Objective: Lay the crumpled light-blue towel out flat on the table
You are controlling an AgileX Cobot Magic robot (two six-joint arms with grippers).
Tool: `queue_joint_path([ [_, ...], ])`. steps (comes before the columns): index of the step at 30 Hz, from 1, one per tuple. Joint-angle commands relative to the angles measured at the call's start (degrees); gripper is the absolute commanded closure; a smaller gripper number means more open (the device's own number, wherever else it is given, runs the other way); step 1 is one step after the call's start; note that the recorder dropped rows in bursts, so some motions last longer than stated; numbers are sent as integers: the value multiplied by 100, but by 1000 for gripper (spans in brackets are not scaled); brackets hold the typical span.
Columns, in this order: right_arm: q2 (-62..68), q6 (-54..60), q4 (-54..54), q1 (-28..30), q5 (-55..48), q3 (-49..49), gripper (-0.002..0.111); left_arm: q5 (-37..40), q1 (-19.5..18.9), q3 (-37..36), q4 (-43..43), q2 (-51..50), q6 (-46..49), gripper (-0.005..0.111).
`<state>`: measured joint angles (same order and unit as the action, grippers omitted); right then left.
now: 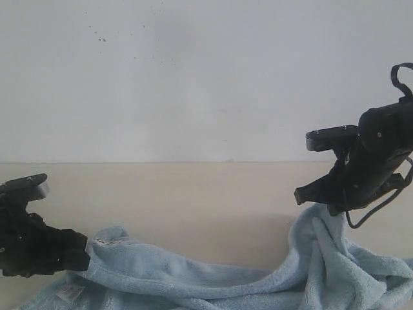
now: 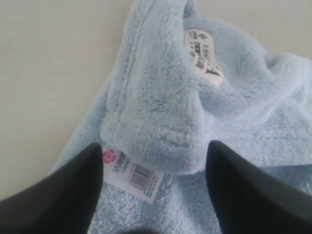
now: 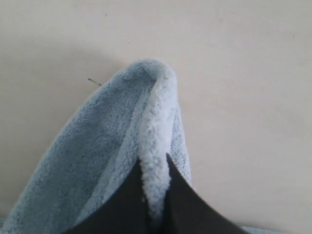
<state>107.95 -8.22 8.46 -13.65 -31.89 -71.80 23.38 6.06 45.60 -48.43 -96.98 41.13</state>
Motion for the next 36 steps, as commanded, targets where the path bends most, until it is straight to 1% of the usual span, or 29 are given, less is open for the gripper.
queue_joint_path([
  [1,-117,-23,71,49,-2,-28,108,24,-13,-11,-152,4,1232,48],
  [3,-117,-12,96,49,-57,-28,108,37,-13,-35,102,4,2411,48],
  [5,-117,3,108,49,-130,-28,108,13,-13,-142,262,4,3381,48],
  [7,-117,3,108,49,-144,-28,108,-170,-13,-331,349,4,3992,48],
  [10,-117,3,108,49,-98,-28,108,-668,-13,-620,458,4,4862,48],
  [12,-117,3,108,49,-52,-28,108,-1070,-13,-718,341,4,5473,48],
  [13,-117,3,108,49,-41,-28,108,-1211,-13,-718,196,-7,5617,48],
  [16,-117,3,108,49,-29,-28,108,-1610,-13,-652,-108,-27,5645,48],
  [17,-117,3,108,49,-29,-28,108,-1623,-13,-608,-214,-51,5645,48],
  [20,-117,3,108,49,-29,-28,108,-1270,-13,-451,-488,-223,5645,48],
  [23,-117,3,108,49,-29,-28,108,-813,-1,-329,-551,-506,5913,48],
  [25,-117,3,108,49,-40,-28,108,-744,-1,-259,-1054,-710,6336,48],
  [28,-117,3,108,49,-40,-28,108,-744,-1,-172,-2237,-898,7134,49],
  [31,-117,3,108,49,-40,-28,108,-420,-1,-101,-2922,-930,8017,49],
  [36,-117,3,108,49,-29,-28,108,-217,-1,97,-3086,-939,8108,49],
])
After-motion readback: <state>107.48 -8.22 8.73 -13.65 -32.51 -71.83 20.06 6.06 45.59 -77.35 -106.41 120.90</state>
